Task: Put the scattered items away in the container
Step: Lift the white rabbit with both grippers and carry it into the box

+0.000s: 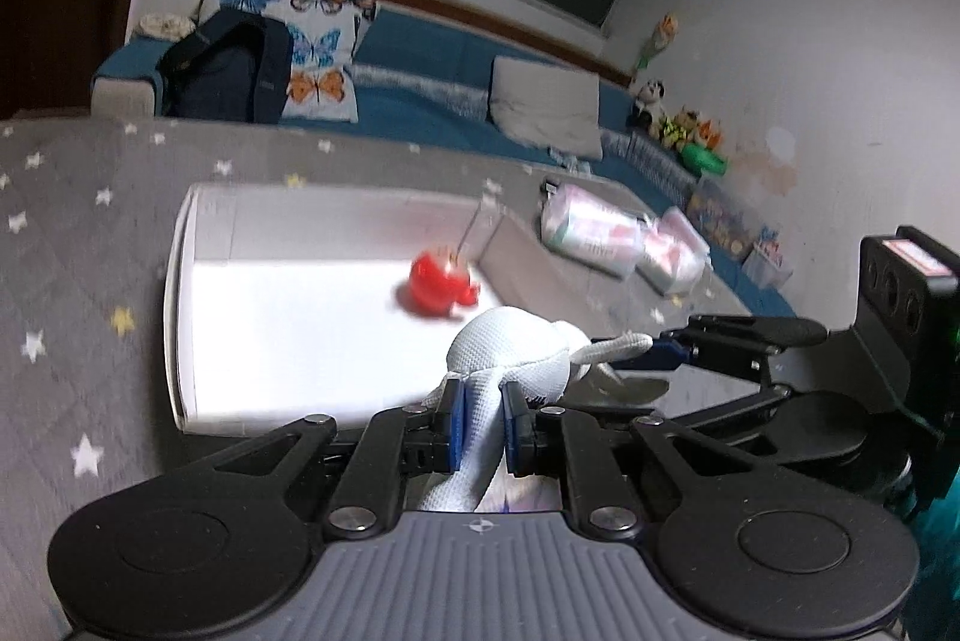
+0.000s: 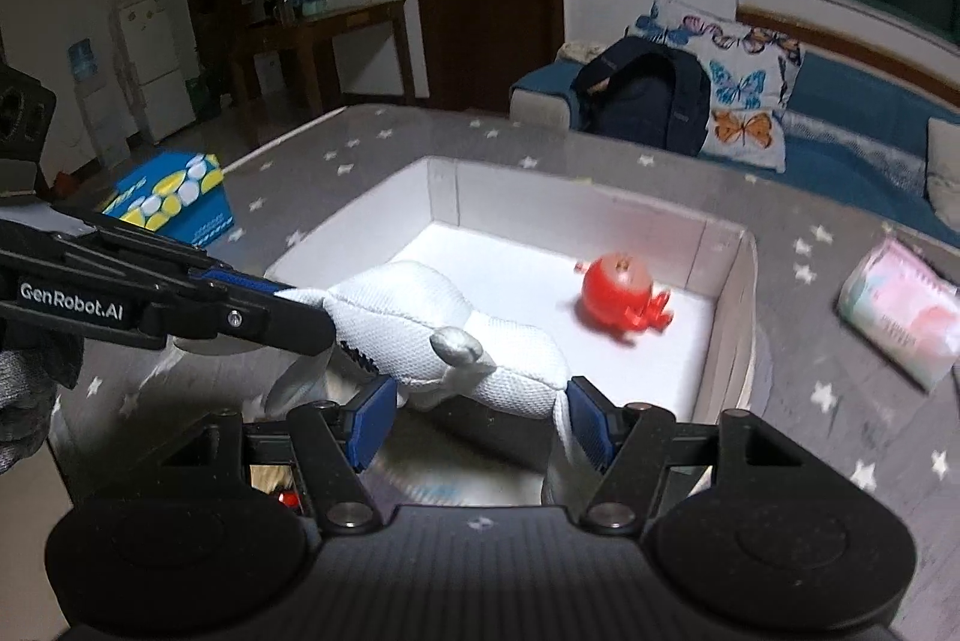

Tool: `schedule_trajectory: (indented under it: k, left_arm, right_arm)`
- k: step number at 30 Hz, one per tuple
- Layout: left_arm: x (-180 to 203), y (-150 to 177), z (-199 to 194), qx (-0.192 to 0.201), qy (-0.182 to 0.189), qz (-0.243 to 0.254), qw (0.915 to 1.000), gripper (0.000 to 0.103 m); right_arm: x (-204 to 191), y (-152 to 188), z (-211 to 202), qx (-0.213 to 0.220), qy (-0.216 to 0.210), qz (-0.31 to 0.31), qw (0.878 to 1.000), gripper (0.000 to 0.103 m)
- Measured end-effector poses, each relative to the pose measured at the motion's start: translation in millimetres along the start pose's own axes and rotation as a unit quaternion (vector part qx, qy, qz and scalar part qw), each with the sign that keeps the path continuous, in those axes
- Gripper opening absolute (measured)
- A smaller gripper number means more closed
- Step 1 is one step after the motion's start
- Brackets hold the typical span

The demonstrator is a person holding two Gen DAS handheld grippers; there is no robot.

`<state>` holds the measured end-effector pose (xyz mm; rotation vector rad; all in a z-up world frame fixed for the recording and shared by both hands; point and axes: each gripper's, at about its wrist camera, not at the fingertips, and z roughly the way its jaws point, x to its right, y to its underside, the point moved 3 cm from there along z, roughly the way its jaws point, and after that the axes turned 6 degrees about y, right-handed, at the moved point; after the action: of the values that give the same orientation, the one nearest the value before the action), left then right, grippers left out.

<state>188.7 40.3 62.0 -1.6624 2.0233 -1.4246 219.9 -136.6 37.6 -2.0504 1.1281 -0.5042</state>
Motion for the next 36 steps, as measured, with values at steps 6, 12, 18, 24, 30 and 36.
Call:
schedule_trajectory:
  k: [6, 12, 18, 24, 30, 36]
  left_arm:
    - [-10, -28, 14, 0.010, -0.011, -0.001, 0.9999, 0.014]
    - [-31, -46, 40, -0.002, -0.025, -0.008, 0.9996, 0.014]
    - [-59, -53, 64, -0.028, -0.045, -0.019, 0.9984, 0.014]
    - [-84, -49, 86, -0.054, -0.068, -0.035, 0.9956, 0.014]
    - [-100, -47, 96, -0.059, -0.087, -0.046, 0.9934, 0.014]
    - [-103, -49, 97, -0.053, -0.097, -0.050, 0.9927, 0.016]
  right_arm:
    - [12, -26, 17, 0.005, 0.009, 0.009, 1.000, 0.064]
    - [24, -42, 48, -0.014, 0.012, 0.025, 1.000, 0.064]
    - [29, -45, 87, -0.052, 0.007, 0.038, 0.998, 0.064]
    - [28, -44, 115, -0.078, 0.011, 0.036, 0.996, 0.064]
    - [22, -46, 133, -0.092, 0.018, 0.024, 0.995, 0.064]
    - [24, -50, 140, -0.094, 0.017, 0.026, 0.995, 0.064]
